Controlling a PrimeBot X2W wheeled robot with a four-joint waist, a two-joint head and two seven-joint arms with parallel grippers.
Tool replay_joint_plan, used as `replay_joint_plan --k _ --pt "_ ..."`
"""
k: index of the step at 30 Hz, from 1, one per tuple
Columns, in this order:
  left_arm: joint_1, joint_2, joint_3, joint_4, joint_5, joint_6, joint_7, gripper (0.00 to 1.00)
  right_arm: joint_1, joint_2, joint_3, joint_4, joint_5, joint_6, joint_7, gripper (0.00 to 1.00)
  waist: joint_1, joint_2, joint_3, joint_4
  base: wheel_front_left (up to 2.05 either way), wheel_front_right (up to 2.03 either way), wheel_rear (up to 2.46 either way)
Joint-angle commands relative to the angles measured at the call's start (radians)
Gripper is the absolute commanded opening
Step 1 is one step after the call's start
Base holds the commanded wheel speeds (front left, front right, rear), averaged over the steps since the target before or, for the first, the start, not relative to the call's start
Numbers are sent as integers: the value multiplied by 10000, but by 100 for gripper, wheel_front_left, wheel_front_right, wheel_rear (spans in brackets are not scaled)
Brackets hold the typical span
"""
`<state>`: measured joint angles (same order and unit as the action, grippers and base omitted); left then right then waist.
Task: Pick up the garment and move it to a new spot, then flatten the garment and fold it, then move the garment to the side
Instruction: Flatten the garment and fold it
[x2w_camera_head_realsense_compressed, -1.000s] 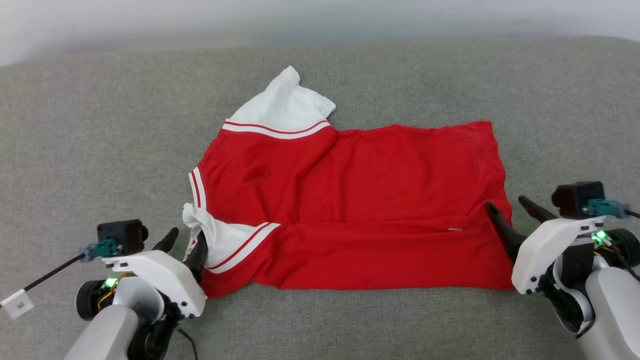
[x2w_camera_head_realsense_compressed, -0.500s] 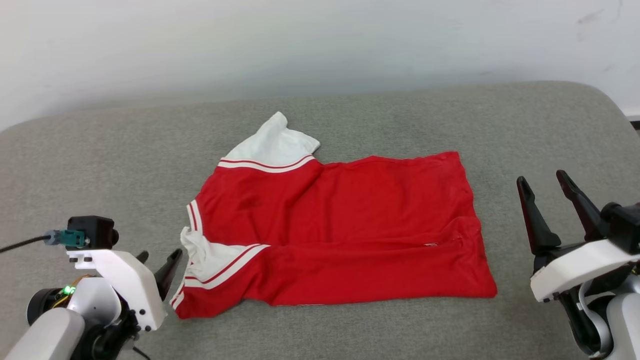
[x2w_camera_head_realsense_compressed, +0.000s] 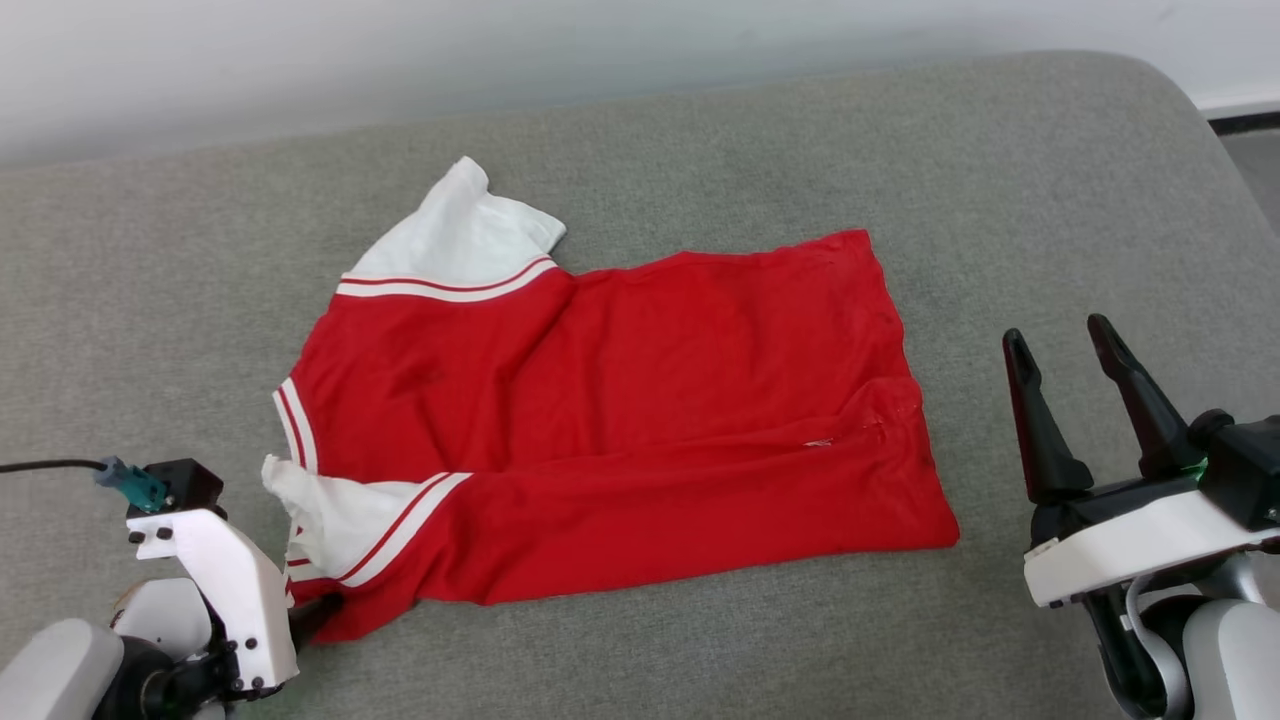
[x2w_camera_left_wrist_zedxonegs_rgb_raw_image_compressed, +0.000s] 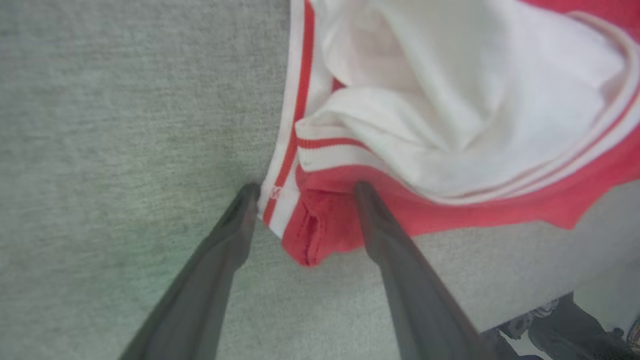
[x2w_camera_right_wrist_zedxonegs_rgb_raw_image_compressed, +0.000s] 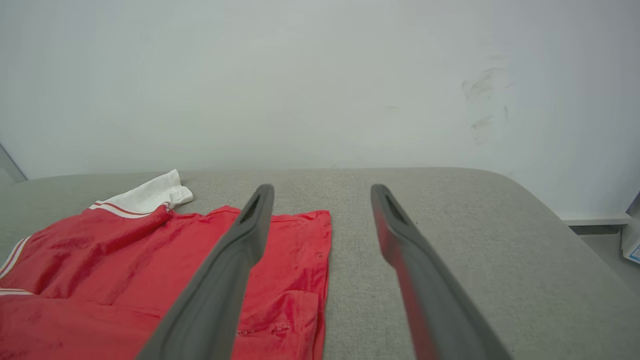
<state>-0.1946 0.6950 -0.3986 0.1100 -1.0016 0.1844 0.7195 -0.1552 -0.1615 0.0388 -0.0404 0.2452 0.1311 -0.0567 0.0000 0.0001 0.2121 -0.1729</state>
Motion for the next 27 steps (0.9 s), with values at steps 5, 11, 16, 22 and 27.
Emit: replay_joint_plan --k 5,11,16,22,27 --pt "243 -701 -487 778 -403 -223 309 0 162 86 -100 -48 -86 -7 62 100 0 -1 188 -168 0 0 0" --pt "-38 -584 -250 603 -83 -501 -445 0 322 -135 -375 29 176 -5 783 100 0 -1 -236 136 0 0 0" --pt "-271 -397 13 -15 347 -519 -1250 0 370 -526 -492 614 933 -5 2868 100 0 -1 -541 472 0 0 0" --pt "-583 -442 -86 -1155 881 -366 -1690 0 3 -1064 -416 1516 1692 -5 6633 100 0 -1 -249 1109 0 0 0" --pt "-1028 -604 -271 -1599 1160 -371 -1737 0 -527 -891 -81 2066 1807 -5 7783 100 0 -1 409 1484 0 0 0"
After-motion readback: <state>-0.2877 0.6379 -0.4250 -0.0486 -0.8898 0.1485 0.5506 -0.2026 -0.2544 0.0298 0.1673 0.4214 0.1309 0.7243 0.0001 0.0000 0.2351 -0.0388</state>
